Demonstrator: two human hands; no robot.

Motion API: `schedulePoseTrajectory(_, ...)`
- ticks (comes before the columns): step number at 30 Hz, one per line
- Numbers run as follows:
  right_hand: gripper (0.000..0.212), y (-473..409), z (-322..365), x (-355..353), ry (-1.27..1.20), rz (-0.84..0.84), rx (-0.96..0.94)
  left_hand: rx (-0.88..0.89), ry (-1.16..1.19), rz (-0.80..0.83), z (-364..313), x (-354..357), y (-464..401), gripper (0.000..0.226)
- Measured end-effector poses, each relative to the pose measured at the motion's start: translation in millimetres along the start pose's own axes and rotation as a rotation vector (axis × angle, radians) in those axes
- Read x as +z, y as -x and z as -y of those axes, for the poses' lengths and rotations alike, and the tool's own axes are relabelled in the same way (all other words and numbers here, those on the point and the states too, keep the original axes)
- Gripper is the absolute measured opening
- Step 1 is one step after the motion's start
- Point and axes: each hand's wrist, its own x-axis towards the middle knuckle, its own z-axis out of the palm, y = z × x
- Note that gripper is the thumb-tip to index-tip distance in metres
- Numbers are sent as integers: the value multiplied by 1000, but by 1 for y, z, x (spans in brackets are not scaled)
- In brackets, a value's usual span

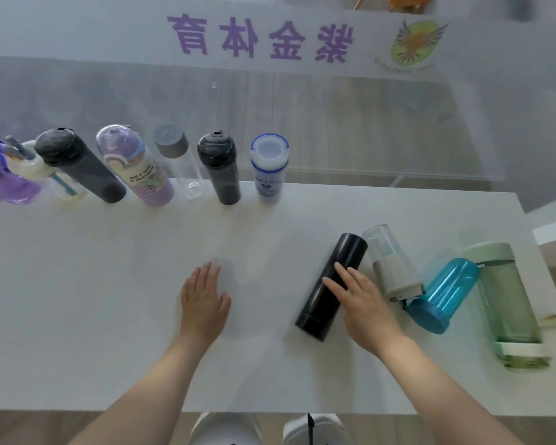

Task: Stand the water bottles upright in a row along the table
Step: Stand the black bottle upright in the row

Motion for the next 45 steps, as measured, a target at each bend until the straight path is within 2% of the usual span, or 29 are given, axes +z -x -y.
schedulePoseTrajectory(2,93,-2,-9,7,91,-64,-102,28,12,-8,-23,14,9,66)
schedulePoseTrajectory(5,88,-7,-15,11,166,-126,-198,-5,13,-20,-45,35,21,66)
schedulePoseTrajectory(17,76,-32,-31,22,237,-188,-388,-71,-83,-75,-54,47,26,63)
schedulePoseTrajectory(20,77,-39,-31,18,242,-157,-430,-70,-90,-75,-53,47,25,63)
schedulePoseTrajectory(26,57,-52,-25,8,199,-138,-471,-76,-102,-64,-53,47,25,62)
schedulePoseTrajectory(33,49,-77,-14,-1,260,-96,-544,-86,-112,-46,-54,48,25,62)
schedulePoseTrajectory(39,59,-78,-12,-13,111,-60,-484,-77,-108,-43,-52,47,24,62)
schedulePoseTrajectory(42,59,-75,-6,-23,-77,-92,-382,-69,-104,-44,-52,47,24,62)
schedulePoseTrajectory(45,59,-71,-1,-32,-368,-107,-218,-64,-98,-52,-52,47,25,62)
